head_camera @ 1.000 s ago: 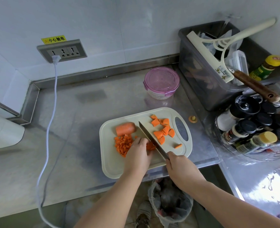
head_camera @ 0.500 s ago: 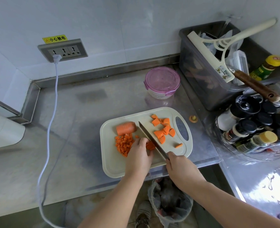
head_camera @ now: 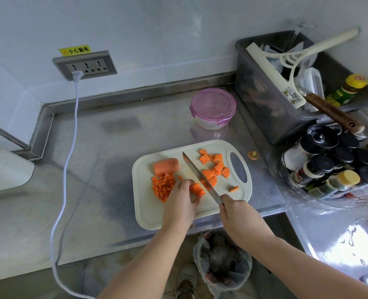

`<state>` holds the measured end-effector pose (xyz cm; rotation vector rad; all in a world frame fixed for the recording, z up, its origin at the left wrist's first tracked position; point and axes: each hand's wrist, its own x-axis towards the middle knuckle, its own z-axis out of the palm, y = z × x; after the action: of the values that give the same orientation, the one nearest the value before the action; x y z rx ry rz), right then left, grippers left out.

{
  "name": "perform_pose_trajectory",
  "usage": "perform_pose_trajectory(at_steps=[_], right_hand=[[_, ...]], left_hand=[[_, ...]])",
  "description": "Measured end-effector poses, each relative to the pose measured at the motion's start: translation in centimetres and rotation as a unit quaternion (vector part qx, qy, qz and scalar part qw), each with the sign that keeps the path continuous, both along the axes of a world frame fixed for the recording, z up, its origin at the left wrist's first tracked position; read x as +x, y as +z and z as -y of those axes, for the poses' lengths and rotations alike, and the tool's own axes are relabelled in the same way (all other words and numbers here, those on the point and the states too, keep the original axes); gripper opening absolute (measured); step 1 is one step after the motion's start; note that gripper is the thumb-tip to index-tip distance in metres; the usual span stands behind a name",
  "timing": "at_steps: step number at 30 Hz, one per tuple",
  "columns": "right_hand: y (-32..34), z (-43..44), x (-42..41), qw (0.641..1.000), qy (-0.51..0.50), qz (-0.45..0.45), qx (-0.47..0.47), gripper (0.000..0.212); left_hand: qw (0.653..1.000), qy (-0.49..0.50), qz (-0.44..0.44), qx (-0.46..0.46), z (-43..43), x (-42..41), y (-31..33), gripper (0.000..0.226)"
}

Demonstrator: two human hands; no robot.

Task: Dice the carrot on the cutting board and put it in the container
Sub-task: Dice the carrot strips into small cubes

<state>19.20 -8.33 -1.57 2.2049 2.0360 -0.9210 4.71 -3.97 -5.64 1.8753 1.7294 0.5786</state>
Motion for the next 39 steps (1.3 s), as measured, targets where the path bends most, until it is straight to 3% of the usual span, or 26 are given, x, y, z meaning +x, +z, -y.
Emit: perform_pose_trajectory(at_steps=[8, 27, 35, 39], right_hand=[[0.2, 1.0, -0.4, 1.000, -0.004, 0.002, -0.014, 0.019], [0.2, 1.0, 0.3, 1.000, -0.016, -0.002, -0.010, 0.018], [0.4, 0.9, 0.2, 1.000, -0.021, -0.003, -0.016, 0.023], [0.4, 0.8, 0.4, 1.000, -0.015, -0.002, -0.014, 0.014]], left_hand=[[0.999, -0.027, -0.014, -0.012, 0.2, -0.4, 0.3, 0.040], [0.999, -0.001, -0.041, -0.017, -0.4, 0.5, 0.2, 0.032], [0.997, 0.014, -0.076, -0.021, -0.5, 1.2, -0.2, 0.045], [0.997, 0.017, -0.070, -0.015, -0.4, 1.4, -0.3, 0.043]])
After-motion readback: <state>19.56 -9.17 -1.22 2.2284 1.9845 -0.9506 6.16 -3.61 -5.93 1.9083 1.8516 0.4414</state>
